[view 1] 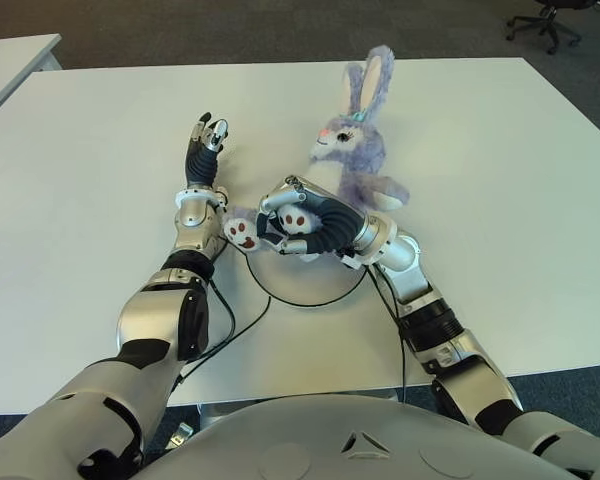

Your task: Put the doll into the plate.

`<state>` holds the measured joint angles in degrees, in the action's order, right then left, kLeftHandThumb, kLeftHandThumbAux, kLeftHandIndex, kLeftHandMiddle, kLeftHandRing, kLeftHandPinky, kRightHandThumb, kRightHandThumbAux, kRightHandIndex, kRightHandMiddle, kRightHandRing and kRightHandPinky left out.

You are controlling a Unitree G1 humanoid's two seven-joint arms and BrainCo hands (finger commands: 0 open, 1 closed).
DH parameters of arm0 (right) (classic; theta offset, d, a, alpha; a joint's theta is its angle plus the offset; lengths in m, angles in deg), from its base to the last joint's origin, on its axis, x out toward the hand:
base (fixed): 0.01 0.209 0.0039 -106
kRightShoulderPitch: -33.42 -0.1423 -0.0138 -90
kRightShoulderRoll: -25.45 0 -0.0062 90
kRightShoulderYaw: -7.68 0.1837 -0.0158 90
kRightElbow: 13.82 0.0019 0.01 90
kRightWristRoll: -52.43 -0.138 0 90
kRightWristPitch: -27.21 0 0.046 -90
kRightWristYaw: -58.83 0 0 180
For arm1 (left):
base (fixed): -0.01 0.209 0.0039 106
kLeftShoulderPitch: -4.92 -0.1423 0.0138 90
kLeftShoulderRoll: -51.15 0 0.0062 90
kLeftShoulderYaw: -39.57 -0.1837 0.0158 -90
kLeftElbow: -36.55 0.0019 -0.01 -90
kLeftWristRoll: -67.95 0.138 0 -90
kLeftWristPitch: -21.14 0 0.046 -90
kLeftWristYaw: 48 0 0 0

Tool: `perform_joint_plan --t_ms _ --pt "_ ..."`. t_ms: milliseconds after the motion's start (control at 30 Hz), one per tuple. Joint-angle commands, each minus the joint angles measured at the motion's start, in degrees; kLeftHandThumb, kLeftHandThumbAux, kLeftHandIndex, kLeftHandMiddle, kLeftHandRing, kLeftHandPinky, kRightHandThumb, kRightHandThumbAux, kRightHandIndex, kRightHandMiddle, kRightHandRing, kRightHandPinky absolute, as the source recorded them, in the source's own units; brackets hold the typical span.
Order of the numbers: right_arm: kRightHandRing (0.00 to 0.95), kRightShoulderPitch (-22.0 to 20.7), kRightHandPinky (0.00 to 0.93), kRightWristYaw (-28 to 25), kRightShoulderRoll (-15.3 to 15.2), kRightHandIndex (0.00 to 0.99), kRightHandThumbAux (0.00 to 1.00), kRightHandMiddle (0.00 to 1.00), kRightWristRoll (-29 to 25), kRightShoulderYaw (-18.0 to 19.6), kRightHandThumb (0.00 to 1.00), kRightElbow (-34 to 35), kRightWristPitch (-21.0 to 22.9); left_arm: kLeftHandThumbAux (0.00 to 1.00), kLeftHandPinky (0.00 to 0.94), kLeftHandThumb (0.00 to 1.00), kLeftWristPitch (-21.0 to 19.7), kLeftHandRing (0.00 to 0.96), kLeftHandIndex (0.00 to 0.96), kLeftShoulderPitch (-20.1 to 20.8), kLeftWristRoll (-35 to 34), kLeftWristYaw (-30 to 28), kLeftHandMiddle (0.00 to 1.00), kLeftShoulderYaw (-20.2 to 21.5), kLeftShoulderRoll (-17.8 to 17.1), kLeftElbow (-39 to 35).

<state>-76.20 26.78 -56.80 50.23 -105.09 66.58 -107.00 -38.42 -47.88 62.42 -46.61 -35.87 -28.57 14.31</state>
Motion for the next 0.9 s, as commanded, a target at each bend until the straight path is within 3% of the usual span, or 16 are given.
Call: perform_joint_plan --t_ms 33,533,900 --pt "0.806 3.16 0.815 -1.32 -0.33 0.654 0.752 0.809 0.42 -1.57 0.555 -2.87 -0.08 0.384 0.099 0.000 -4.38 0.175 0.024 -5.55 0.21 1.37 0.177 -0.14 1.81 3.58" --pt "0.811 4.30 0.805 -1.48 -0.20 0.636 0.768 0.813 1.98 -3.28 0.521 -9.11 -3.38 0.375 0.078 0.000 -4.69 0.155 0.003 -5.57 0.46 1.30 0.152 -0.45 1.91 3.45" --pt "0.803 4.97 0.771 -5.06 -1.21 0.626 0.773 0.806 -0.19 -5.30 0.542 -9.03 -0.91 0.383 0.095 0.000 -4.87 0.155 0.018 -5.51 0.46 1.55 0.155 -0.48 2.01 3.37"
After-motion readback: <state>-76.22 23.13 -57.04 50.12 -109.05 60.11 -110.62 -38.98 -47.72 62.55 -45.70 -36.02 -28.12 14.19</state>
